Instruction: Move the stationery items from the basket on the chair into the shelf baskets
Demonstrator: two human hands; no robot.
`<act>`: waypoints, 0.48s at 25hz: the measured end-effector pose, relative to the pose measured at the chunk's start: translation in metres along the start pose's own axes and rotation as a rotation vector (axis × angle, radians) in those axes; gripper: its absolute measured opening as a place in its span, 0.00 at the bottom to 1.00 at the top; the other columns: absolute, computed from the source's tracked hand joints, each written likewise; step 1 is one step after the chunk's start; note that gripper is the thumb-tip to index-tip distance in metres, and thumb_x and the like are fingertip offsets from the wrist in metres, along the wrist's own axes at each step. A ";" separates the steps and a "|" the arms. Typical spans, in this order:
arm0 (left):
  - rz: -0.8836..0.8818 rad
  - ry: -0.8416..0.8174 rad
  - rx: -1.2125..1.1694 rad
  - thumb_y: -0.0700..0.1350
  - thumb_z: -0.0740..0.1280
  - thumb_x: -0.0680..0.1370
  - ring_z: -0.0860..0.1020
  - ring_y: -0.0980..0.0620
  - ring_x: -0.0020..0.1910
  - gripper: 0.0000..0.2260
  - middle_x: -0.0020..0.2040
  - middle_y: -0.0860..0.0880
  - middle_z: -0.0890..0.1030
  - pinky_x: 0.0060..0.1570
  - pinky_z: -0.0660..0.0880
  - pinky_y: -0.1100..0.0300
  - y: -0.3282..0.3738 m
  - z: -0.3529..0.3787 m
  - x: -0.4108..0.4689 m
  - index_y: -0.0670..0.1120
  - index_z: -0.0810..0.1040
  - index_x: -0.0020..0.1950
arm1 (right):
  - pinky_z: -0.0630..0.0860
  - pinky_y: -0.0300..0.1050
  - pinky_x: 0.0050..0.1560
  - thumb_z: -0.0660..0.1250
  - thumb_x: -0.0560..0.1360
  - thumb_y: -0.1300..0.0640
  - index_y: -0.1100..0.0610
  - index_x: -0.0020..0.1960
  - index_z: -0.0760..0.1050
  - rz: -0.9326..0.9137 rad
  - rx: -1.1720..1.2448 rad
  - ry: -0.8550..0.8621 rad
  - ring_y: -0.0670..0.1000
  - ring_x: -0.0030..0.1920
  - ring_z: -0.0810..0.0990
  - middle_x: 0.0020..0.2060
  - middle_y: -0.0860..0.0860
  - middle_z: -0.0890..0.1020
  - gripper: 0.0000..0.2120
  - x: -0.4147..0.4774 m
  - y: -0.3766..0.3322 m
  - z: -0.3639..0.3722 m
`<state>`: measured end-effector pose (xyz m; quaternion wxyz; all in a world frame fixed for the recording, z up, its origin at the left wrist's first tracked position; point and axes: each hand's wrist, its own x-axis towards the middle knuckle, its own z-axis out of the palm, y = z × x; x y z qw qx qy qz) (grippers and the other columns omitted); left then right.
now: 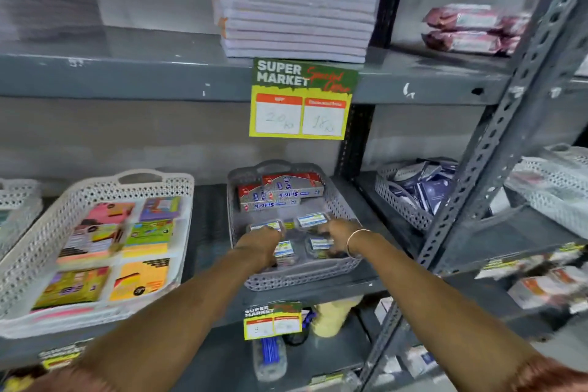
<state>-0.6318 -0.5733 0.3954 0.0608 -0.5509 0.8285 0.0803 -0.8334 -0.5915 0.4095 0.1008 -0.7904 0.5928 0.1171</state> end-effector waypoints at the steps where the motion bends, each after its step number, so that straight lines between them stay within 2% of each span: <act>1: -0.012 -0.010 -0.008 0.43 0.72 0.73 0.74 0.43 0.59 0.26 0.63 0.40 0.75 0.58 0.72 0.50 -0.001 0.001 0.000 0.42 0.68 0.68 | 0.75 0.52 0.60 0.70 0.70 0.60 0.59 0.64 0.72 -0.016 -0.001 -0.004 0.61 0.60 0.76 0.62 0.60 0.77 0.23 0.000 0.000 0.000; 3: -0.013 0.001 -0.050 0.42 0.73 0.72 0.74 0.43 0.60 0.28 0.64 0.41 0.74 0.59 0.72 0.50 -0.003 0.003 -0.002 0.44 0.67 0.70 | 0.75 0.50 0.60 0.70 0.70 0.61 0.57 0.64 0.72 -0.051 0.024 0.014 0.59 0.60 0.77 0.61 0.58 0.78 0.22 0.000 0.003 0.001; 8: 0.000 0.053 -0.120 0.40 0.73 0.71 0.76 0.46 0.56 0.20 0.61 0.43 0.77 0.56 0.72 0.55 -0.005 0.004 -0.008 0.44 0.74 0.62 | 0.73 0.48 0.61 0.72 0.69 0.59 0.54 0.63 0.73 -0.077 0.058 0.027 0.57 0.61 0.77 0.62 0.55 0.78 0.23 -0.002 0.009 0.006; 10: 0.019 0.063 -0.137 0.41 0.73 0.71 0.75 0.46 0.58 0.22 0.63 0.44 0.75 0.57 0.71 0.56 -0.004 0.000 -0.011 0.44 0.73 0.63 | 0.72 0.48 0.63 0.72 0.70 0.58 0.55 0.66 0.70 -0.081 0.062 0.028 0.58 0.62 0.76 0.64 0.56 0.77 0.25 -0.004 0.006 0.004; 12: 0.002 0.108 -0.153 0.45 0.72 0.72 0.72 0.45 0.61 0.27 0.66 0.44 0.71 0.60 0.69 0.54 -0.002 -0.002 -0.016 0.44 0.68 0.68 | 0.71 0.49 0.66 0.72 0.70 0.55 0.55 0.69 0.67 -0.068 0.112 0.110 0.58 0.65 0.73 0.66 0.56 0.74 0.30 -0.012 0.000 -0.003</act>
